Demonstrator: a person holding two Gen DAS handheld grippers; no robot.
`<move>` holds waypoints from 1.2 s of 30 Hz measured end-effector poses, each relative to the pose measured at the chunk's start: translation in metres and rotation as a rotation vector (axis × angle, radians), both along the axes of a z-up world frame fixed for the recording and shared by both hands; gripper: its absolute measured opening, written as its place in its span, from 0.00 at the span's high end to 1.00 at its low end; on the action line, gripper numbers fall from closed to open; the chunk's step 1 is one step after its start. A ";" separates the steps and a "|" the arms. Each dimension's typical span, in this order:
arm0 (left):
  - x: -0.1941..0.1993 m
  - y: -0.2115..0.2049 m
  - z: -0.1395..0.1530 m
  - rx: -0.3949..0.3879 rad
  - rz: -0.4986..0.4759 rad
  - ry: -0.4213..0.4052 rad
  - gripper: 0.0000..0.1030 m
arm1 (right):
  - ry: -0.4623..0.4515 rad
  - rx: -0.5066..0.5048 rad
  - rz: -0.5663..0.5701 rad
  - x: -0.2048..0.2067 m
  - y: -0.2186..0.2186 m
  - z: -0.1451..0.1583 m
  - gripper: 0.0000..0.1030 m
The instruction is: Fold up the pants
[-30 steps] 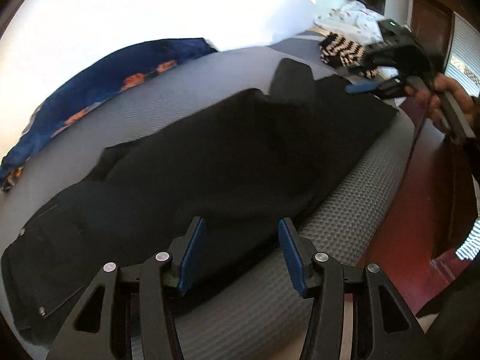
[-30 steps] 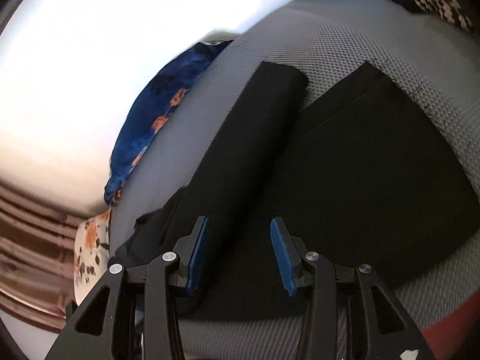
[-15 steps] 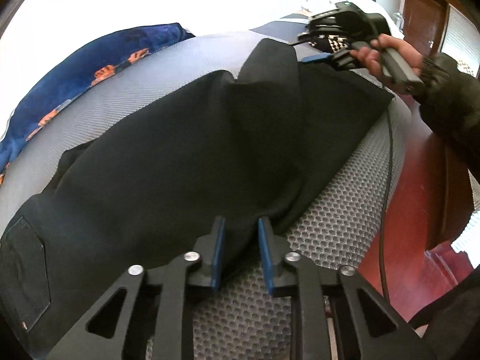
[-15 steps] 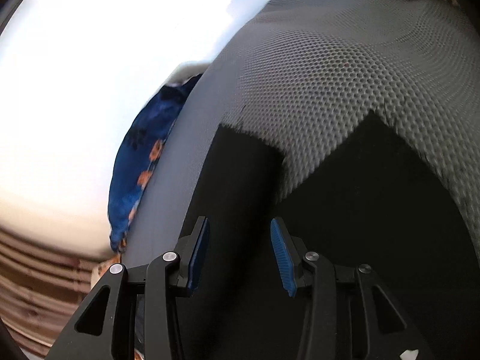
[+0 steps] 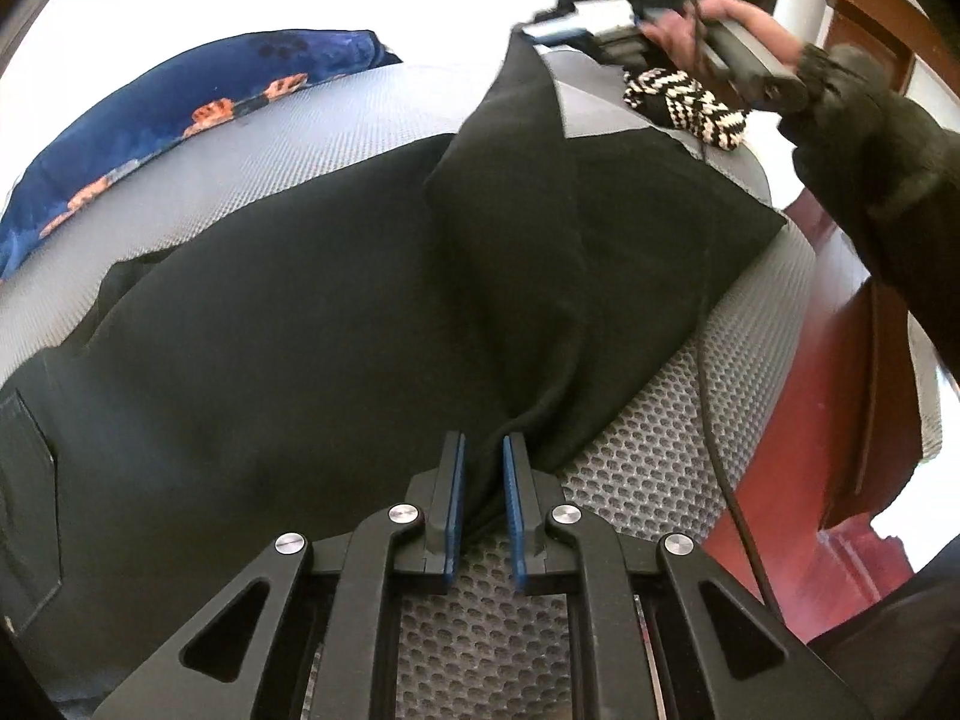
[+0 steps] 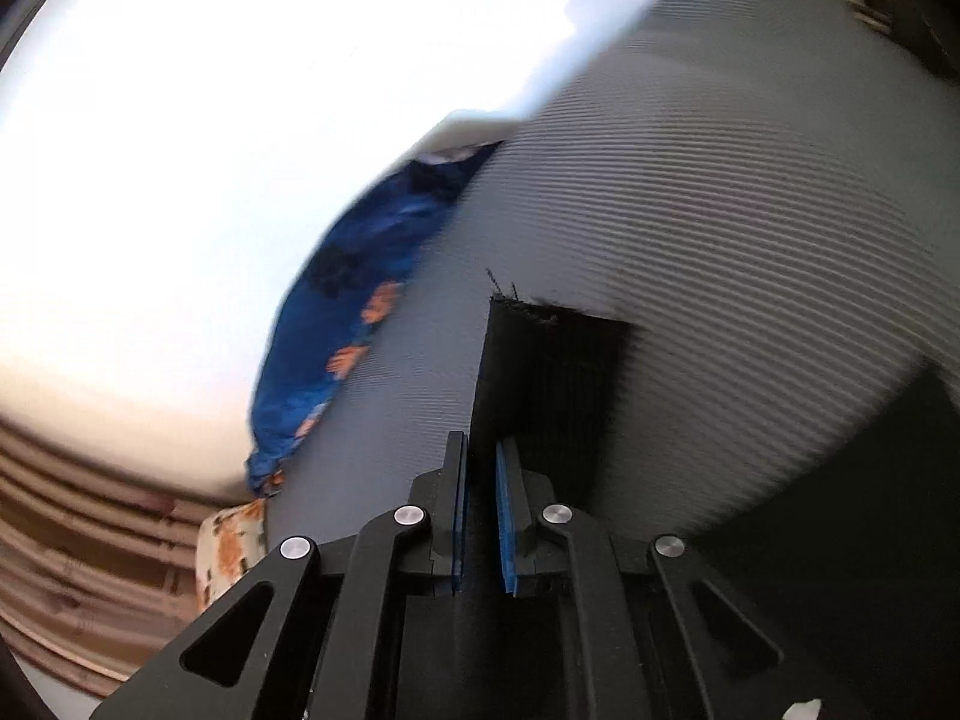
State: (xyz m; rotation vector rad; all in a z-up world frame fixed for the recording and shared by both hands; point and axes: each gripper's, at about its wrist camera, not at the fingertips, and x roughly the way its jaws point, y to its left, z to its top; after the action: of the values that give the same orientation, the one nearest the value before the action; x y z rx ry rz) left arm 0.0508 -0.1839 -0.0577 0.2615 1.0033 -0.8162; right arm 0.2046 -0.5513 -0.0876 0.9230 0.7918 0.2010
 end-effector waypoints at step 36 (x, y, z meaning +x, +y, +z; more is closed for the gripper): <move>0.013 0.012 -0.006 -0.070 0.035 0.071 0.87 | 0.089 -0.080 0.251 0.063 0.096 -0.046 0.81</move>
State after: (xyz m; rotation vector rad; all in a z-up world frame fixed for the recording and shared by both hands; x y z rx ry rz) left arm 0.0633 -0.1720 -0.0637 0.1555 1.0407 -0.8317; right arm 0.2672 -0.4552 -0.1337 0.7600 0.9918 0.3467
